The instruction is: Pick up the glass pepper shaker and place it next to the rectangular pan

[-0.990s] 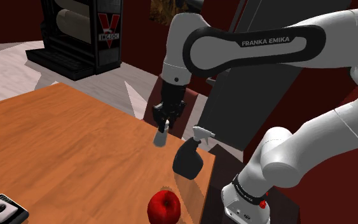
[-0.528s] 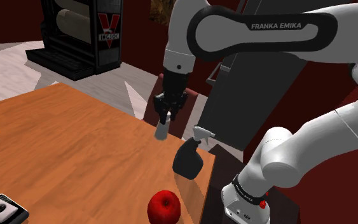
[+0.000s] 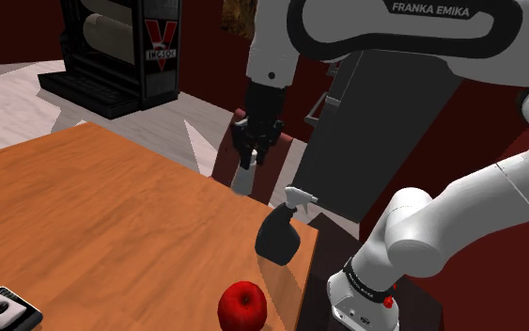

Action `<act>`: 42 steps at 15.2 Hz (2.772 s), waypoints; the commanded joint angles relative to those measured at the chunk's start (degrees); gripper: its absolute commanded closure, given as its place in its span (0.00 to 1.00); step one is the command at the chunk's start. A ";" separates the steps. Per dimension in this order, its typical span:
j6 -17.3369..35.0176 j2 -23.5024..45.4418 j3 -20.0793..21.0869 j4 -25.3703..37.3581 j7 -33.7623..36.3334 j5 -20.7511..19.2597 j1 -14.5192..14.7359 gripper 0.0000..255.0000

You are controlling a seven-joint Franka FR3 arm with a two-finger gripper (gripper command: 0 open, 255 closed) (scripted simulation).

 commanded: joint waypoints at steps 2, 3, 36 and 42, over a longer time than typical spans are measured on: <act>0.38 2.51 2.02 2.63 2.70 0.52 0.71 1.00; 0.75 3.82 3.05 3.84 4.05 0.71 1.06 1.00; 3.46 52.66 17.93 51.16 38.45 -17.77 18.92 1.00; 8.01 52.76 17.76 46.61 38.08 -17.81 18.42 1.00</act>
